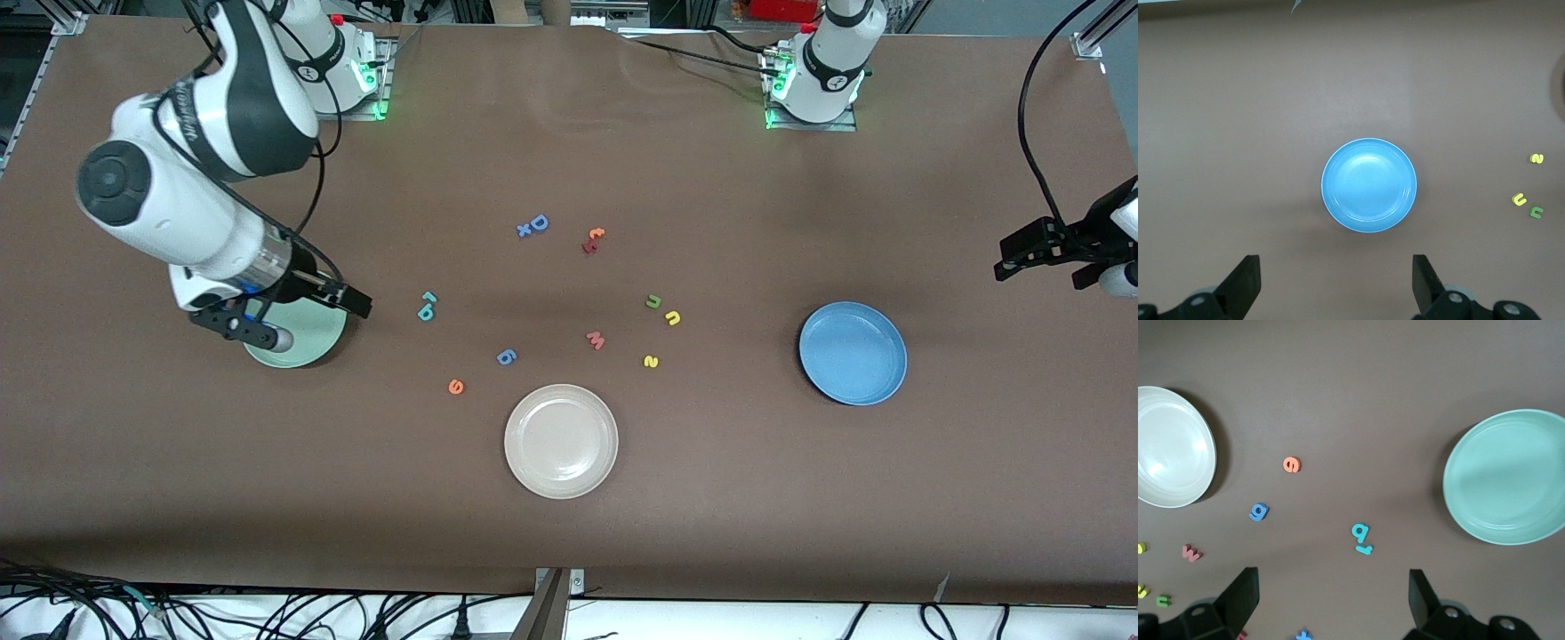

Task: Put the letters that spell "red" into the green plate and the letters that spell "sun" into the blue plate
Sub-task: 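Move the right gripper past the green plate toward the teal g letter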

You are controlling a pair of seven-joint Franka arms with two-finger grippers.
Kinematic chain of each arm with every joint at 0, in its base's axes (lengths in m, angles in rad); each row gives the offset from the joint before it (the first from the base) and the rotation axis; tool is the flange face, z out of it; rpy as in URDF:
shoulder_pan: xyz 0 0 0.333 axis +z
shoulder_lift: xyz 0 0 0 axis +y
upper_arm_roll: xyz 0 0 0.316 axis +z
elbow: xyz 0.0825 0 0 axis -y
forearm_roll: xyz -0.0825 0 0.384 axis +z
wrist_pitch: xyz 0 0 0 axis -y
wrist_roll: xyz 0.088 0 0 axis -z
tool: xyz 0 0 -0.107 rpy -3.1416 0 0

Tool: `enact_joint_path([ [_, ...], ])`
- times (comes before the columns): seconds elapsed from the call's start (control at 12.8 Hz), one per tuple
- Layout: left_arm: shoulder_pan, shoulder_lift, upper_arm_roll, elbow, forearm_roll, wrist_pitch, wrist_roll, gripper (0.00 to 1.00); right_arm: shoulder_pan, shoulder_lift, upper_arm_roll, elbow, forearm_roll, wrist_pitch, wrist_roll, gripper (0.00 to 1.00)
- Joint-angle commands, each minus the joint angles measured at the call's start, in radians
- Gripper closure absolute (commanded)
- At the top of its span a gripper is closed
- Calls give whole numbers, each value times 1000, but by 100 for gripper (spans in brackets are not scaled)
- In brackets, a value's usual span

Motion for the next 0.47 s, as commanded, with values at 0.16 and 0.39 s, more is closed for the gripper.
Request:
enact_joint_path([
  [0.16,-6,14,-6,4,-54,-17,2,0,68,34,-1,-136,-16,171,44,1],
  [0.39,-17,72,-20,3,-116,-17,-7,0,71,72,-1,-204,-16,214,44,1],
])
